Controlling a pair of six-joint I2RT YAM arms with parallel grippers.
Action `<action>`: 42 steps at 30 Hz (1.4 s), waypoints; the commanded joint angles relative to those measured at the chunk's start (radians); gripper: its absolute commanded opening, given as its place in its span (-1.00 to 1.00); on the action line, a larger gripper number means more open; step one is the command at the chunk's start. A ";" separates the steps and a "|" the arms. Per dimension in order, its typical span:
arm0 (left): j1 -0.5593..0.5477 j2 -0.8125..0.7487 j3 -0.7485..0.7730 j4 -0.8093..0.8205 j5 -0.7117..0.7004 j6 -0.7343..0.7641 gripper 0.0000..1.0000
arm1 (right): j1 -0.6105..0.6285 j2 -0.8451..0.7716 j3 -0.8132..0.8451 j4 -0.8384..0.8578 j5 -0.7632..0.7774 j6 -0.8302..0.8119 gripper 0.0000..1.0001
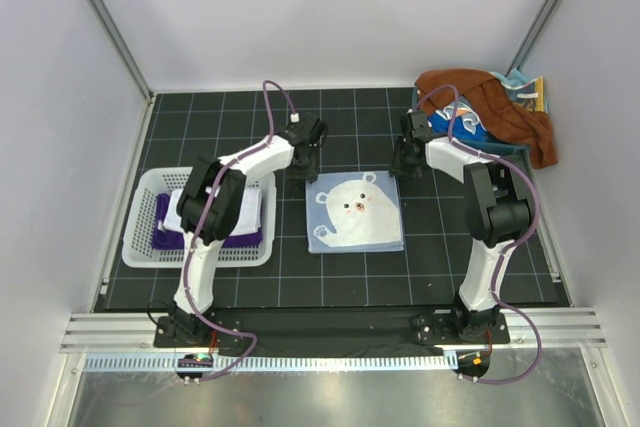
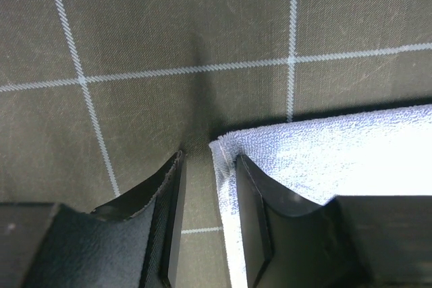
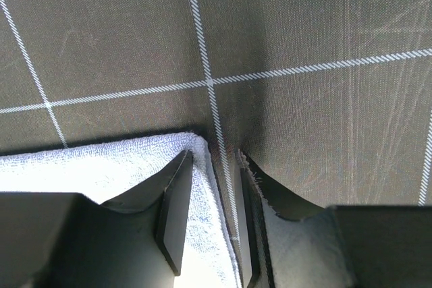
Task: Fold and stack the towels
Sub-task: Fold the towel
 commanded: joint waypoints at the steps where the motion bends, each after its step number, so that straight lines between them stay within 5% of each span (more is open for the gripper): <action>1: 0.006 0.009 -0.024 0.054 0.020 -0.022 -0.24 | 0.007 0.008 0.028 0.022 0.014 0.002 -0.29; 15: 0.006 0.023 -0.061 0.138 0.013 -0.055 -0.42 | 0.005 0.042 0.030 0.039 0.007 0.005 -0.60; 31: 0.004 -0.017 -0.070 0.218 -0.026 -0.045 -1.00 | 0.001 0.030 0.040 0.059 -0.006 -0.011 -0.96; 42: 0.006 -0.114 -0.093 0.266 -0.017 -0.039 -1.00 | 0.002 -0.103 -0.004 0.127 0.000 -0.023 -0.98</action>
